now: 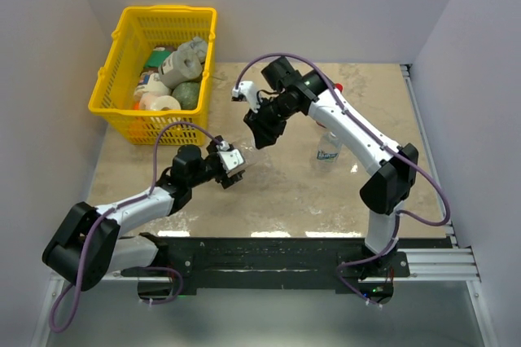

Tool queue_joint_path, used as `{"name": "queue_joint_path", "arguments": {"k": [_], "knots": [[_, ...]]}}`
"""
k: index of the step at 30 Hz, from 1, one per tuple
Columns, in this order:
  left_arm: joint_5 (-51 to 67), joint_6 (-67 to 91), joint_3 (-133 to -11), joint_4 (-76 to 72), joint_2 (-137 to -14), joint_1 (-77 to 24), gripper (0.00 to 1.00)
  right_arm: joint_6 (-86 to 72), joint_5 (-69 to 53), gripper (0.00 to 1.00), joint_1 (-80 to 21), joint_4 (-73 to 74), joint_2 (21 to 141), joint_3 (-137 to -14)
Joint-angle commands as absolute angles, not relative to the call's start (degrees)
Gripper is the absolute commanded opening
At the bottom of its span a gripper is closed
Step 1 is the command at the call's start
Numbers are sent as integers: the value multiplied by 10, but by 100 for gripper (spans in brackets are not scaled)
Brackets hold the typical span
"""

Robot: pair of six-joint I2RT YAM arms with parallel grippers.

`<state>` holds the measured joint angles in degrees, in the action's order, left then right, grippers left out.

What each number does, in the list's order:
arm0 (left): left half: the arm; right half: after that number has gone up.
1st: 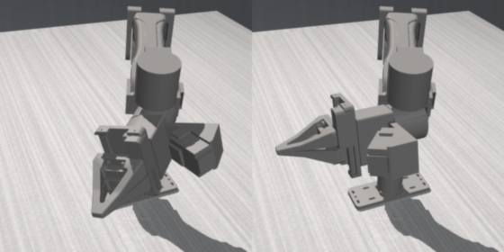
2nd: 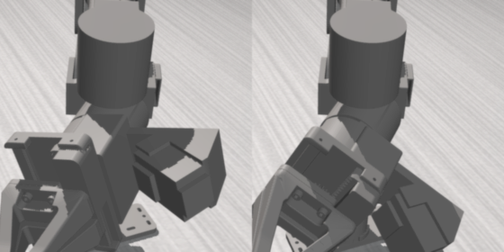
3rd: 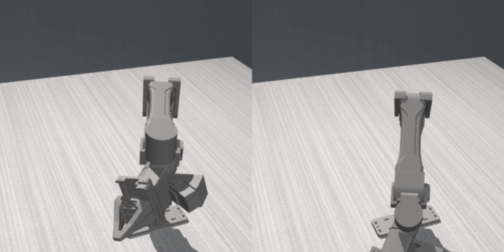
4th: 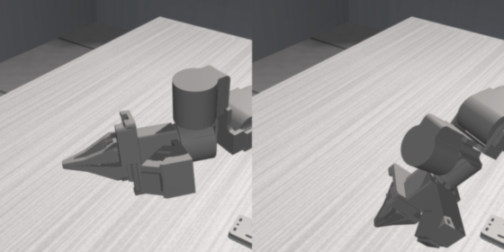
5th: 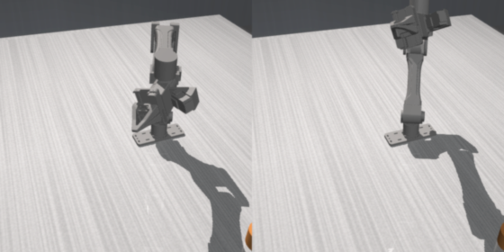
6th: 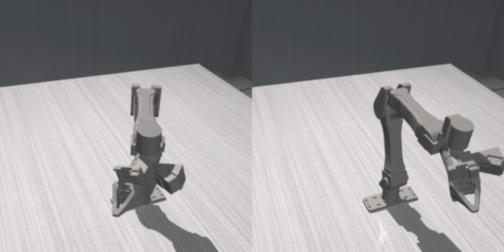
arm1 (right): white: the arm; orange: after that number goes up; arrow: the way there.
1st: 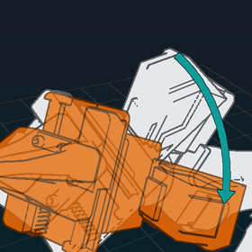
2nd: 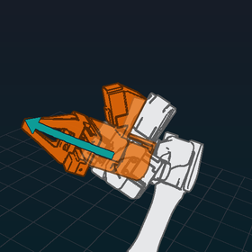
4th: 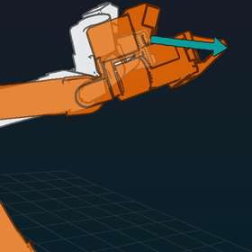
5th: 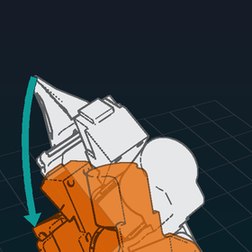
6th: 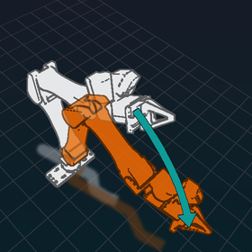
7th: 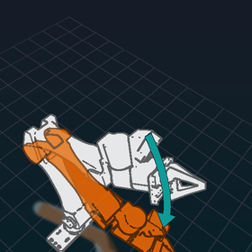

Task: Screw on the bottle caps

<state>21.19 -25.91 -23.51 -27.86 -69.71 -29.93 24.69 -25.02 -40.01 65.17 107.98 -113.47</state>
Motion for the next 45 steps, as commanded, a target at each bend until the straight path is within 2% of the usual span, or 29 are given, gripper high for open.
{"name": "queue_joint_path", "arguments": {"k": [1, 9, 10, 12, 13, 15, 16, 18, 22, 25, 28, 30, 34, 45], "knots": [[195, -276, -251, -365, -679, -315, 0, 119, -314, 0, -405, 635, 1095, -1150], [207, -272, -241, -372, -686, -316, 0, 86, -292, 0, -407, 649, 1085, -1153], [208, -263, -238, -373, -686, -316, 0, 91, -291, 7, -406, 649, 1085, -1159], [228, -257, -238, -366, -688, -316, 0, 111, -288, 37, -405, 661, 1085, -1203], [234, -251, -239, -360, -687, -315, 0, 117, -283, 56, -404, 665, 1085, -1226], [257, -243, -237, -351, -687, -315, 0, 129, -272, 71, -403, 685, 1093, -1318], [265, -236, -238, -346, -687, -315, 0, 135, -265, 88, -400, 689, 1094, -1351], [279, -224, -240, -338, -686, -313, 0, 145, -250, 99, -397, 686, 1080, -1411], [317, -209, -241, -320, -680, -299, 0, 209, -295, 99, -385, 686, 1007, -1370], [374, -219, -236, -307, -658, -291, 0, 422, -333, 92, -387, 704, 901, -1227], [428, -226, -250, -263, -647, -289, 0, 685, -296, 90, -394, 685, 809, -1076], [453, -249, -267, -229, -644, -288, 0, 771, -287, 89, -402, 692, 787, -1015], [481, -272, -274, -193, -633, -288, 0, 870, -291, 89, -428, 699, 786, -1000], [498, -316, -309, -132, -623, -288, 0, 1061, -277, 77, -488, 809, 841, -1027]]}}
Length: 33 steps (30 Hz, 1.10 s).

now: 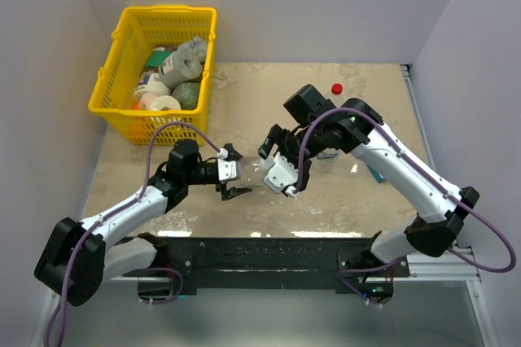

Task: Screw on the bottle caps

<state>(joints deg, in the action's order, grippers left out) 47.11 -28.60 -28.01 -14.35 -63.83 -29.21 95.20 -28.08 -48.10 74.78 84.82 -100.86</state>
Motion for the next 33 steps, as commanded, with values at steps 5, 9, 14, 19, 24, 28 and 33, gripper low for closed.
{"name": "queue_joint_path", "arguments": {"k": [5, 9, 14, 19, 24, 28, 33], "knots": [[507, -334, -317, -115, -624, -288, 0, 1092, -265, 71, -492, 810, 849, -1021], [510, -342, -323, -107, -626, -288, 0, 1100, -257, 64, -494, 811, 858, -1023], [515, -347, -326, -103, -631, -287, 0, 1122, -251, 63, -497, 812, 853, -1005], [516, -345, -330, -103, -639, -287, 0, 1143, -251, 61, -504, 812, 849, -978], [514, -345, -332, -101, -638, -287, 0, 1150, -246, 59, -507, 812, 853, -972], [513, -345, -334, -101, -639, -286, 0, 1156, -243, 56, -508, 812, 858, -972], [510, -345, -336, -102, -640, -286, 0, 1156, -235, 44, -513, 812, 865, -971]]}}
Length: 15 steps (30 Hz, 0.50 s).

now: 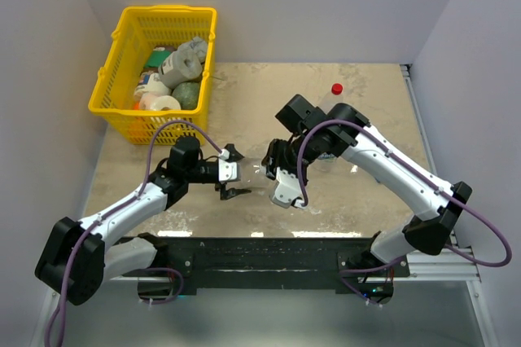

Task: Screw on the bottle caps

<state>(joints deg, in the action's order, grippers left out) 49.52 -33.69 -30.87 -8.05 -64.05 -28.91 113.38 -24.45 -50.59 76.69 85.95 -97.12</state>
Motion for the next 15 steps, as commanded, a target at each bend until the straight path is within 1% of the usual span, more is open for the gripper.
{"name": "queue_joint_path", "arguments": {"k": [1, 4, 5, 7, 8, 9, 10, 11, 12, 14, 15], "knots": [[508, -344, -335, -103, -641, -286, 0, 1155, -233, 42, -514, 812, 865, -969], [498, -334, -334, -111, -642, -286, 0, 1138, -231, 36, -519, 812, 871, -967], [491, -330, -333, -116, -642, -286, 0, 1123, -230, 30, -525, 813, 875, -970], [452, -294, -324, -153, -642, -286, 0, 1037, -239, 24, -526, 811, 906, -994], [440, -274, -319, -166, -642, -286, 0, 986, -256, 15, -526, 812, 926, -1011], [426, -263, -312, -202, -640, -286, 0, 868, -262, 10, -524, 812, 945, -1029], [393, -246, -295, -227, -638, -287, 0, 817, -272, 7, -518, 812, 961, -1061], [376, -221, -289, -249, -637, -286, 0, 772, -291, 0, -498, 812, 993, -1072], [363, -216, -285, -277, -635, -287, 0, 694, -326, 0, -486, 813, 1004, -1082], [313, -200, -277, -305, -635, -290, 0, 620, -357, 0, -459, 812, 1033, -1106], [281, -197, -274, -330, -634, -291, 0, 554, -376, 0, -452, 811, 1042, -1110]]}}
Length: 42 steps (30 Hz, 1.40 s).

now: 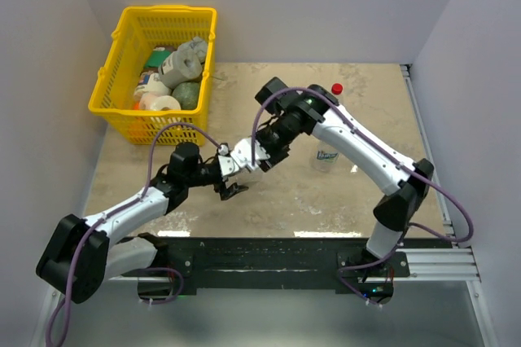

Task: Screw on the bottle caps

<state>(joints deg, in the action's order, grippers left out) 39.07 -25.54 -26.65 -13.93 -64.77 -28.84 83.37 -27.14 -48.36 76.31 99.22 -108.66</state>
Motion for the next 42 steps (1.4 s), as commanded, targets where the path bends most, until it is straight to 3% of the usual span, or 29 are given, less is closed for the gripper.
{"name": "queue_joint_path", "arguments": {"k": [1, 8, 18, 19, 21, 22, 25, 28, 31, 32, 38, 42], "knots": [[263, -196, -272, -341, -634, -293, 0, 524, -385, 0, -438, 813, 1048, -1114], [130, -230, -261, -420, -646, -322, 0, 271, -386, 0, -391, 766, 1075, -1058], [33, -209, -253, -396, -651, -337, 0, 97, -377, 0, -375, 726, 1072, -1041], [31, -210, -256, -391, -652, -337, 0, 92, -370, 24, -373, 731, 1084, -1052], [36, -208, -262, -369, -654, -337, 0, 112, -371, 44, -365, 748, 1101, -1120], [44, -209, -265, -358, -654, -336, 0, 123, -374, 62, -346, 760, 1106, -1154], [74, -207, -263, -325, -649, -336, 0, 153, -401, 74, -304, 795, 1138, -1329], [117, -209, -261, -294, -643, -336, 0, 184, -428, 79, -280, 790, 1130, -1413], [189, -222, -262, -266, -636, -331, 0, 284, -444, 77, -275, 773, 1064, -1353], [213, -225, -265, -254, -634, -329, 0, 406, -449, 76, -274, 780, 1043, -1328], [346, -234, -326, -149, -641, -324, 0, 838, -327, 71, -363, 738, 805, -1031], [405, -272, -373, -75, -659, -323, 0, 989, -310, 73, -390, 636, 701, -851]]}}
